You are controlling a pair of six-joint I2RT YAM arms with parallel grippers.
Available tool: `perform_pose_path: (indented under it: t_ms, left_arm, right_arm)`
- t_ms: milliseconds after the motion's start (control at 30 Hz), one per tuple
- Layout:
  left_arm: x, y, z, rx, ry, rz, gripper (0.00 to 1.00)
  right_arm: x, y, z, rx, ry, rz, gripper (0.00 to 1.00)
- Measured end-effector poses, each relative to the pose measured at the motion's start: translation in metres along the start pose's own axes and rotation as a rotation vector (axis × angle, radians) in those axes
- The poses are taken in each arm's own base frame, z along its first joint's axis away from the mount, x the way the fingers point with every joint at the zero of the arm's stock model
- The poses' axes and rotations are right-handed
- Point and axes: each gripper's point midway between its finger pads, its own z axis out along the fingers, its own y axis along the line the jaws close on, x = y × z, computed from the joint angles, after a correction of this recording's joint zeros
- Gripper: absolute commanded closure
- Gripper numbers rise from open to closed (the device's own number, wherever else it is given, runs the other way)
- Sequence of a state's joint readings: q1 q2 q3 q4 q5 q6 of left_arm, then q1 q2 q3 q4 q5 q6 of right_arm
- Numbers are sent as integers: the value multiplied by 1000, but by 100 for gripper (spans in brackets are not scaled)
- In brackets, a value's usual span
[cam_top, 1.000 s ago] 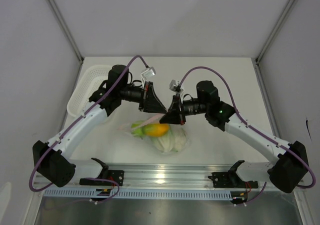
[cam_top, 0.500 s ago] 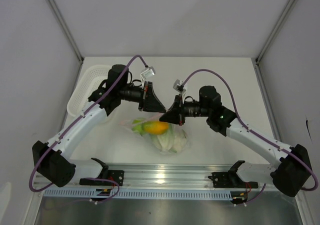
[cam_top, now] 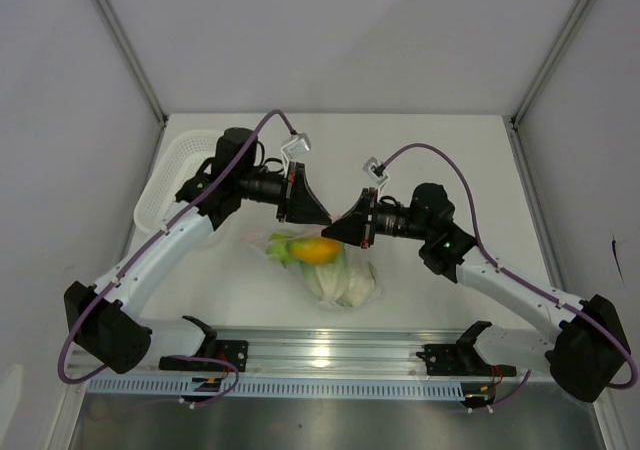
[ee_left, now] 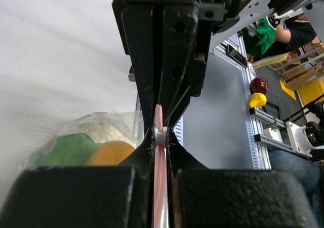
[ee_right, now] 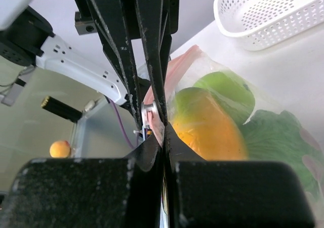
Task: Place the food in the zip-top bag and seal the zipper
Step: Zip the zipper food storage bag at the center of the board.
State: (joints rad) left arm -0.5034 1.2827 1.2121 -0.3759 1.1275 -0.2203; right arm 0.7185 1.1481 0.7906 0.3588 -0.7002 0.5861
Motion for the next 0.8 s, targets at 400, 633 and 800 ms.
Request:
perform_pose_path:
  t_ms: [400,633,800]
  left_arm:
    - [9,19,-6,-95,16,25,100]
    - [23,37,-27,-205,-2,-11,100]
    - [32,43,-37,-265,-8,-18,99]
  right_arm:
    - [-20,-13,-24,17,-89,87,100]
    - [-37,-12,-41,20,-154,78,100]
    - [-49,-14,-52,29,-189,67,100]
